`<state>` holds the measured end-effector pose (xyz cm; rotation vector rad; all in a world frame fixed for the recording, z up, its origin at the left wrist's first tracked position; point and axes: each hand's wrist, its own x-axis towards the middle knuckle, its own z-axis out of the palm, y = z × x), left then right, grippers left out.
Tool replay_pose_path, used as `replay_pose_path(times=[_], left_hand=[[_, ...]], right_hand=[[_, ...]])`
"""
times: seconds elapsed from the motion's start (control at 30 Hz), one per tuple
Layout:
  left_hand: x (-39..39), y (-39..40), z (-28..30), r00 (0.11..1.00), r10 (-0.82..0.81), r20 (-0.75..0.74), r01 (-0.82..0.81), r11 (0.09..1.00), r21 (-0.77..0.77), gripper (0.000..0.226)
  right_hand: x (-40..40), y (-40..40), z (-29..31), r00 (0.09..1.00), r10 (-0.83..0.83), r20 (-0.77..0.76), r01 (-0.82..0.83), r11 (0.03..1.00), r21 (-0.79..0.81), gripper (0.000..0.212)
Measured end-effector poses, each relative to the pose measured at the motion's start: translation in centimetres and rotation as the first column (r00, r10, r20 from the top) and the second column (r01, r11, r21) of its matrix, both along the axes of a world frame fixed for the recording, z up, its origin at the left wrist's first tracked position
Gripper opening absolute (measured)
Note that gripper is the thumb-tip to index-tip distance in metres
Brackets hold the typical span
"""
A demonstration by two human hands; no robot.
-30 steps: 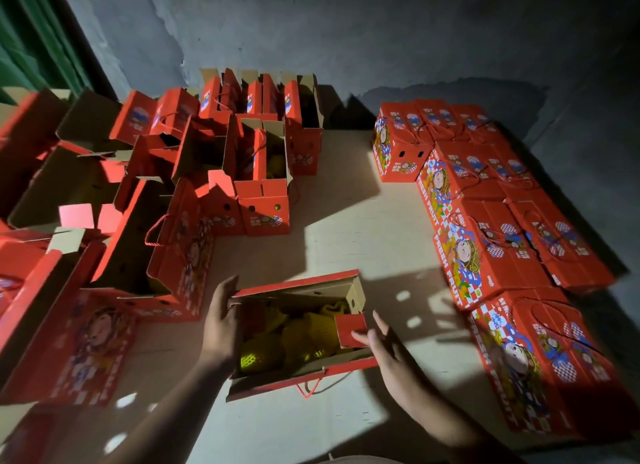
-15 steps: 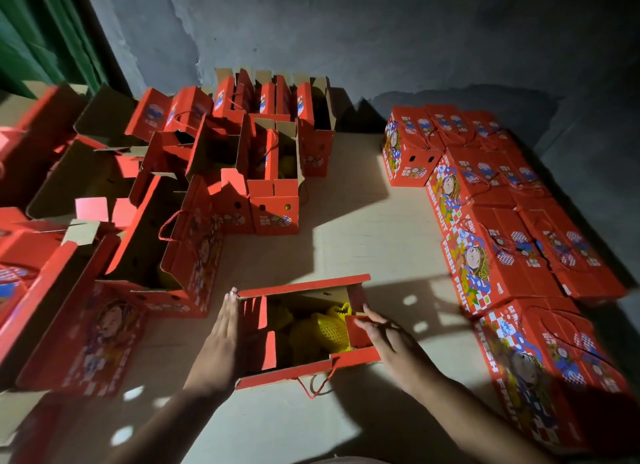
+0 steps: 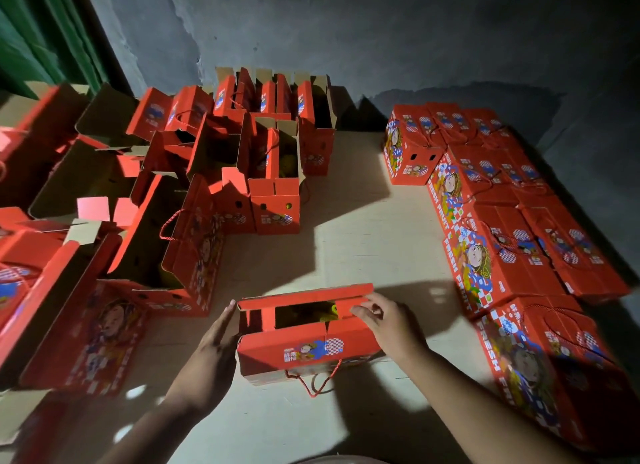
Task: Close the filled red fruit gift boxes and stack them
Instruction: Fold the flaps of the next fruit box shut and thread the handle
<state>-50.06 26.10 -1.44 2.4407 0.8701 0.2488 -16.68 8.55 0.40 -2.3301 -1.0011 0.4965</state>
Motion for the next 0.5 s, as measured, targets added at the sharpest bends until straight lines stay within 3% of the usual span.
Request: replay_pose_path(times=[0.1, 0.2, 0.27, 0.37, 0.5], left_hand=[[0.1, -0.7, 0.5, 0.997, 0.002, 0.072, 0.005, 0.996, -0.094, 0.084], [0.3, -1.4, 0.4, 0.993, 0.054, 0.109, -0.045, 0.996, -0.078, 0.1], [0.6, -1.9, 0.4, 0.998, 0.044, 0.042, -0.044, 0.999, 0.008, 0.099], [1.6, -2.8, 0.5, 0.978, -0.052, -0.204, 0.084, 0.984, 0.155, 0.09], [3.3, -3.0, 0.5, 0.958, -0.044, -0.283, 0.107, 0.971, 0.214, 0.097]], right_hand=[[0.1, 0.7, 0.1, 0.987, 0.001, 0.163, 0.004, 1.0, -0.029, 0.064], [-0.2, 1.4, 0.6, 0.944, 0.063, 0.323, -0.024, 0.992, -0.123, 0.065], [-0.5, 1.9, 0.8, 0.917, 0.114, 0.381, -0.024, 0.972, -0.233, 0.066], [-1.1, 2.4, 0.6, 0.894, 0.13, 0.43, 0.02, 0.945, -0.327, 0.061], [-2.2, 2.1, -0.5, 0.852, 0.229, 0.471, -0.128, 0.963, -0.237, 0.029]])
